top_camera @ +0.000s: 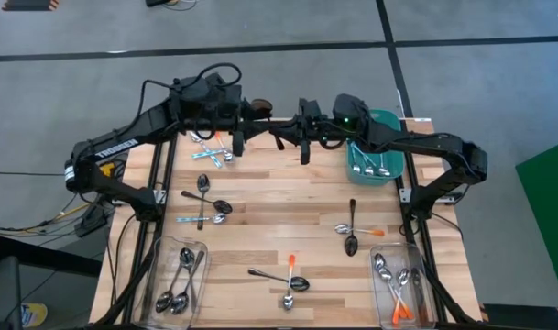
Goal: Sort silverware by color (type)
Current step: Put the black spoon into the left transparent bin
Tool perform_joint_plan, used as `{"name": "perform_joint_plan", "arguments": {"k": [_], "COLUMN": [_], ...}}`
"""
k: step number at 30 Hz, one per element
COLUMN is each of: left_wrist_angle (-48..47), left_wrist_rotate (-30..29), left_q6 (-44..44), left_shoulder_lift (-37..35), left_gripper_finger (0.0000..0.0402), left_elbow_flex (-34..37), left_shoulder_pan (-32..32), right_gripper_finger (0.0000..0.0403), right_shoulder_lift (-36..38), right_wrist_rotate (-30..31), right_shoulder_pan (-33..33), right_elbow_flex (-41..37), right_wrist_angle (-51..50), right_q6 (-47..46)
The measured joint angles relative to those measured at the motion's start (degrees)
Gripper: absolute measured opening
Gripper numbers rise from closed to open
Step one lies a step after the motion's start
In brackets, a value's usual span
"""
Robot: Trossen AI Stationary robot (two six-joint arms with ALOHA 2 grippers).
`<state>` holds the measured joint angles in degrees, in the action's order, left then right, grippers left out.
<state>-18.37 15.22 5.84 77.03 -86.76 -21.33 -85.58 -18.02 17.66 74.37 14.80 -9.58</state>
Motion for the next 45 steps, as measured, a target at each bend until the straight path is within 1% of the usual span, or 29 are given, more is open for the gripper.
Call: {"name": "perform_joint_plan", "arguments": {"k": [4, 8, 9, 13, 17, 19, 23, 27, 31, 34, 37, 41, 45], "left_wrist_angle": [0.1, 0.2, 0.2, 0.3, -0.7, -4.3, -16.4, -31.0, -45.0, -51.1, -52.6, -52.8, -53.1], "left_wrist_rotate": [-0.1, -0.2, -0.1, -0.8, -2.9, -5.0, -13.7, -21.5, -29.4, -33.3, -33.4, -31.7, -30.1], "left_q6": [0.1, 0.9, 1.0, 1.2, 2.2, 2.9, 6.3, 14.6, 25.4, 33.9, 42.5, 55.0, 66.5], "left_shoulder_lift": [0.0, -0.1, -0.1, -0.2, -0.1, -0.4, -2.3, -3.9, -4.8, -5.2, -6.0, -7.4, -8.2], "left_gripper_finger": [0.0091, 0.0022, 0.0012, 0.0003, 0.0001, 0.0001, 0.0001, 0.0, 0.0, 0.0, 0.0, 0.0, 0.0], "left_elbow_flex": [0.0, 0.0, 0.0, 0.0, 0.0, 0.0, 0.0, 0.0, 0.0, 1.9, 5.4, 10.3, 13.3], "left_shoulder_pan": [0.2, 0.7, 0.9, 1.7, 3.0, 3.8, 6.5, 10.8, 17.2, 22.8, 28.3, 35.8, 43.2], "right_gripper_finger": [0.0013, 0.0013, 0.0013, 0.0017, 0.0061, 0.0087, 0.0125, 0.0143, 0.0145, 0.0139, 0.0132, 0.0127, 0.0127], "right_shoulder_lift": [0.0, 0.0, 0.0, 0.0, 0.0, 0.0, 0.5, 0.7, 0.7, 0.7, 0.6, 0.6, 0.6], "right_wrist_rotate": [0.2, 0.3, 0.4, 0.3, 1.3, 2.8, 6.1, 6.3, 6.2, 6.1, 6.0, 5.7, 5.6], "right_shoulder_pan": [-0.6, -1.1, -1.3, -2.0, -2.2, -2.3, -0.9, 0.9, 1.6, 1.0, -0.2, -1.5, -2.3], "right_elbow_flex": [0.0, 0.0, 0.0, 0.0, 0.0, 0.0, 0.0, 0.0, 0.0, 0.0, 0.0, 0.0, 0.0], "right_wrist_angle": [2.6, 2.9, 3.0, 3.0, 1.3, -0.9, -6.5, -12.4, -16.8, -18.1, -17.0, -16.1, -16.6], "right_q6": [0.0, 0.2, 0.3, 1.2, -0.8, -1.9, -6.1, -10.4, -11.9, -11.0, -9.3, -8.6, -8.5]}}
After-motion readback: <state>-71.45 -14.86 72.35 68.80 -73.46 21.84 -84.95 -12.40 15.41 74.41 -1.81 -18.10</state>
